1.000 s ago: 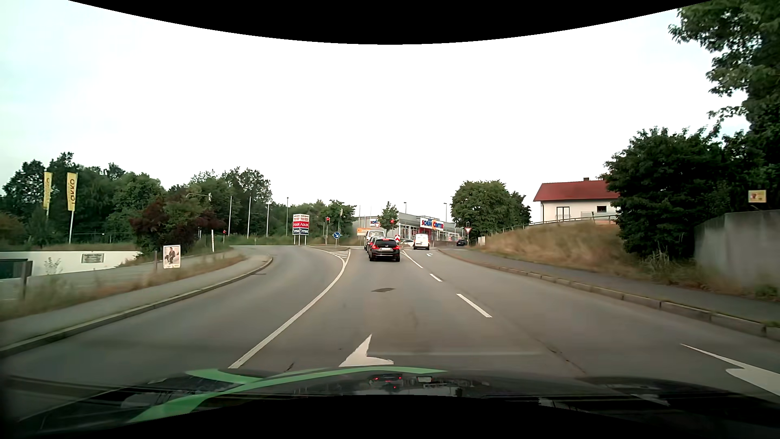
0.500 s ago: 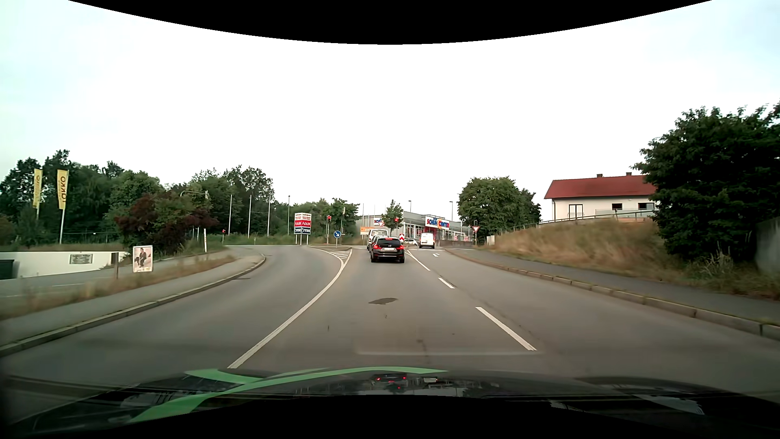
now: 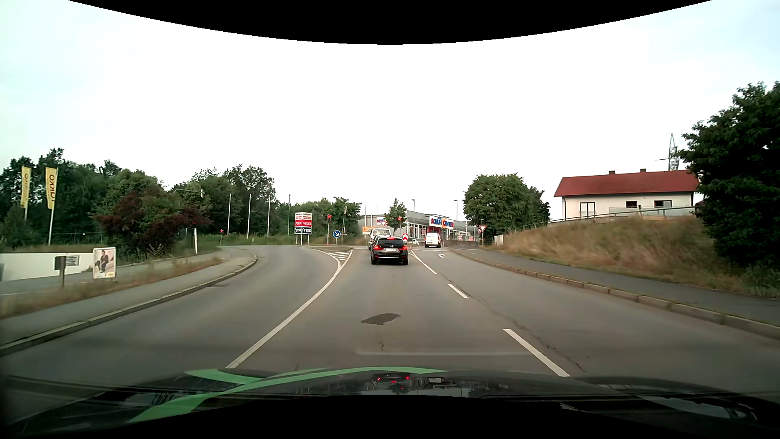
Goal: Follow the waypoints while adhering to traffic rules and regulations
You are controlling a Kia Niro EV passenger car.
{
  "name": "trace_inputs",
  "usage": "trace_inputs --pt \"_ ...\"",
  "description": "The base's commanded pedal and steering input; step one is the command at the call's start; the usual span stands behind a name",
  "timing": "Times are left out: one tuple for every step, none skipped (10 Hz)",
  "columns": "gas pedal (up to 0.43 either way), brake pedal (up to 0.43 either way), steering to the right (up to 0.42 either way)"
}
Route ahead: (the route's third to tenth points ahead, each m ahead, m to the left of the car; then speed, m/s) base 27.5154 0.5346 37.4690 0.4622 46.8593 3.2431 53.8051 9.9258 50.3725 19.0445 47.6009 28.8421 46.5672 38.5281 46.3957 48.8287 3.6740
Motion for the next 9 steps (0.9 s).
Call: trace_inputs --pt "0.047 0.000 -0.020" --pt "0.047 0.000 -0.019" --pt "0.047 0.000 -0.018" --pt "0.047 0.000 -0.019" --pt "0.047 0.000 -0.018" --pt "0.047 0.000 -0.018" --pt "0.047 0.000 -0.016" --pt "0.047 0.000 -0.016" --pt "0.047 0.000 -0.016"
